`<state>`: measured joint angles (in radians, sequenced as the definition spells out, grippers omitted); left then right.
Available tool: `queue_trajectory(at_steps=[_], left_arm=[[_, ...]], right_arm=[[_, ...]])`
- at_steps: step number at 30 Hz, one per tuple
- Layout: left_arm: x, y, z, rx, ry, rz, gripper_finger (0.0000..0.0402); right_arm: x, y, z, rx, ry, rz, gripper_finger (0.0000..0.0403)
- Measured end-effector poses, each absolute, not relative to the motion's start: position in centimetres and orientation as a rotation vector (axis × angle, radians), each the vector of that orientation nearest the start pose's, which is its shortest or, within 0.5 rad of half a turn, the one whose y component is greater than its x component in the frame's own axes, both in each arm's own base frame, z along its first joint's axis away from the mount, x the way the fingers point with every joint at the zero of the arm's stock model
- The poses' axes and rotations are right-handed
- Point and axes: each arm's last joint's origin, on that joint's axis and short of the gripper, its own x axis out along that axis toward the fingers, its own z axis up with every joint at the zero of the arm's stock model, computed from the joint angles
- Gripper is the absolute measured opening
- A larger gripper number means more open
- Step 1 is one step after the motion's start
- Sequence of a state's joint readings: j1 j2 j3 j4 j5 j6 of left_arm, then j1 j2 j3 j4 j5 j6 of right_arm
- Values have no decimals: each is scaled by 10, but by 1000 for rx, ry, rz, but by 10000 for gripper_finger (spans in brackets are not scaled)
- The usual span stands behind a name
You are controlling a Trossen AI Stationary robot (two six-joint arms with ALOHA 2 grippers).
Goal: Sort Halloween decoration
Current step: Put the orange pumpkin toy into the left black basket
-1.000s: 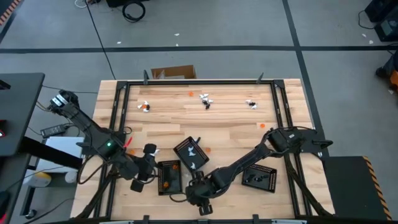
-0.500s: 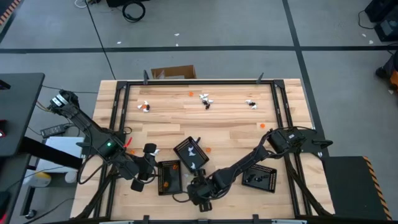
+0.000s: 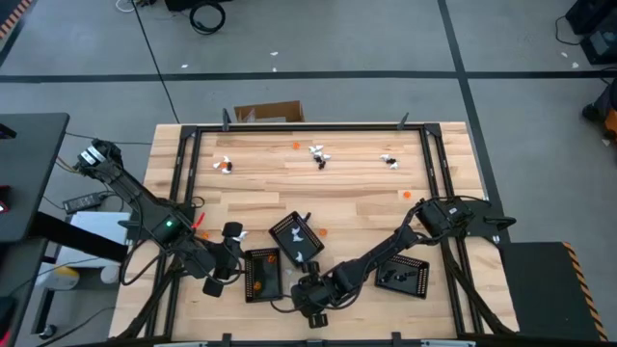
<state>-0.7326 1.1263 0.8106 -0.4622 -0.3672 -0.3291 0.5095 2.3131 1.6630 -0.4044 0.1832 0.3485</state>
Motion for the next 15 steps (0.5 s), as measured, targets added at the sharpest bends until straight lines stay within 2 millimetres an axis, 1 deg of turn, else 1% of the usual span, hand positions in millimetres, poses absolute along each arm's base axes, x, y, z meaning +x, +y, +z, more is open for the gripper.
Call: queue_trajectory(at_steps=[2, 7, 11, 15], left_arm=[[175, -143, 256, 98, 709, -233, 155], [175, -143, 256, 97, 710, -232, 155], [175, -143, 256, 97, 709, -233, 155], [175, -143, 256, 96, 710, -233, 155]], right_arm=[[419, 228, 114, -49, 1027, 112, 93], [420, 227, 116, -52, 1033, 101, 93], [423, 224, 126, -95, 1071, 64, 108], [428, 222, 140, -153, 1077, 66, 110]])
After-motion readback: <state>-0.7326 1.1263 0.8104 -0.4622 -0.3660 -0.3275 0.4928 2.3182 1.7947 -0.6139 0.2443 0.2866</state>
